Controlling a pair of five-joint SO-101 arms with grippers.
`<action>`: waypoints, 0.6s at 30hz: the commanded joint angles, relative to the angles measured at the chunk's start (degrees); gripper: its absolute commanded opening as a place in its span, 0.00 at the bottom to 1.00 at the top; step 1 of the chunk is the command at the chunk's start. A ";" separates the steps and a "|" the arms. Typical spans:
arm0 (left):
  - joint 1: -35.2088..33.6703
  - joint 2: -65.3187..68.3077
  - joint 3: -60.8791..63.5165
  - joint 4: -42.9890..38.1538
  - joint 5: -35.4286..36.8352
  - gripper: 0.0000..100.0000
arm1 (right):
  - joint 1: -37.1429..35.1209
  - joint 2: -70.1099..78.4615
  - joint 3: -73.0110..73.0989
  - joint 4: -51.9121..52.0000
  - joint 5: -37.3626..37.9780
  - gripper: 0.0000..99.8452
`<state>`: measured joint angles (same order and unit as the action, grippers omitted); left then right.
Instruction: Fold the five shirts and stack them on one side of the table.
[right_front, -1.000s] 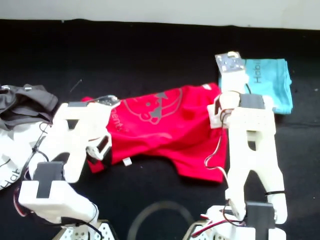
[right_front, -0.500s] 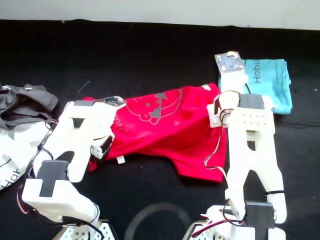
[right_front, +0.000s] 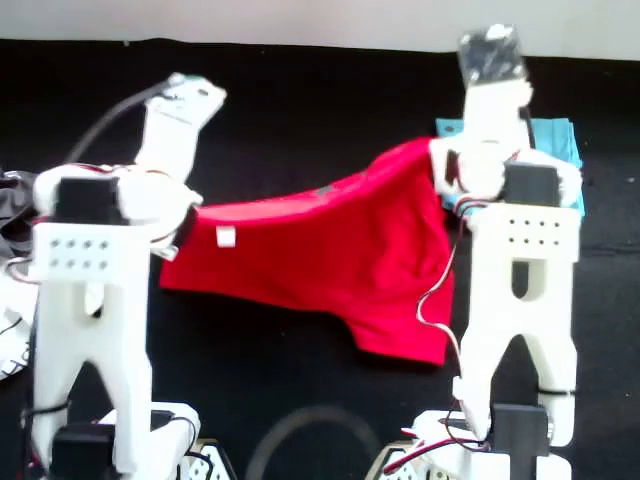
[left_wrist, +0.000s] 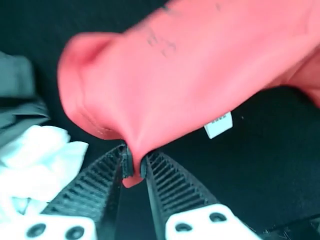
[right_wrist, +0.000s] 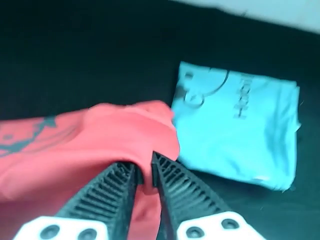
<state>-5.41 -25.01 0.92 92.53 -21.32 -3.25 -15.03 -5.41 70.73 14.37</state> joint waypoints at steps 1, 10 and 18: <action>-2.59 -3.38 -8.84 2.20 0.53 0.01 | -0.13 -2.42 -15.60 6.73 -0.18 0.01; -7.08 -6.81 -21.05 5.89 0.53 0.01 | -0.31 -2.42 -43.74 21.32 -0.18 0.01; -7.16 -14.02 -27.12 5.89 0.53 0.01 | -0.22 -2.42 -68.09 30.29 -0.09 0.01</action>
<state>-12.00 -36.18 -24.04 98.07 -21.41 -3.34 -15.91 -64.22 99.21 14.37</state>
